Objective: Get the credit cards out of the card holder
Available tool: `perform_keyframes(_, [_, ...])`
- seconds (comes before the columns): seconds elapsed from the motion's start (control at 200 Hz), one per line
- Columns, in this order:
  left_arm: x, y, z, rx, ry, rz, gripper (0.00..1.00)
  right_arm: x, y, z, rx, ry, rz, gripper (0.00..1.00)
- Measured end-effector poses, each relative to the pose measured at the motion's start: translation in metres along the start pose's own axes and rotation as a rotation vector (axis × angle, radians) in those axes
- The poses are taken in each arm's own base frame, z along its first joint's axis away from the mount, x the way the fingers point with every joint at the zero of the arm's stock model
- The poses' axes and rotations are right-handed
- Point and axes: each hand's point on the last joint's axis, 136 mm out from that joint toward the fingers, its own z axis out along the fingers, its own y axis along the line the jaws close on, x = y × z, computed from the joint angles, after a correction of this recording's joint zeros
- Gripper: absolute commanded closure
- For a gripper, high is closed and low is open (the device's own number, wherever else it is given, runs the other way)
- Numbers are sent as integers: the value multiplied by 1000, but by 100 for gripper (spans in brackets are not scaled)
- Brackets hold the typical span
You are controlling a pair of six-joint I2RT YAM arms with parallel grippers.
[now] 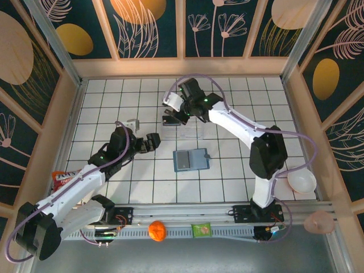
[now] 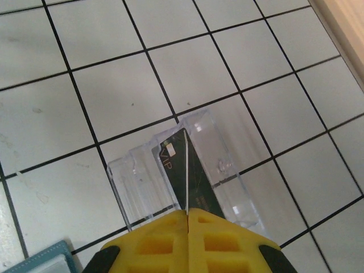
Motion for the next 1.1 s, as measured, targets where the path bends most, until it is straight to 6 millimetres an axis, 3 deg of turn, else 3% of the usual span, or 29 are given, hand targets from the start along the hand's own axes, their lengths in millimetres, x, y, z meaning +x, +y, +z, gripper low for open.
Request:
perform_keyframes(0.115, [9, 8, 3, -3, 28, -16, 1, -4, 3, 12, 10, 34, -60, 100])
perform_keyframes(0.325, [11, 6, 3, 13, 42, -22, 1, 12, 15, 34, 14, 144, -150, 100])
perform_keyframes(0.575, [9, 8, 2, 12, 39, -29, 1, 0, 12, 27, 54, 150, -217, 100])
perform_keyframes(1.101, [9, 13, -3, -8, 36, -35, 1, 7, 10, 30, 42, 188, -286, 100])
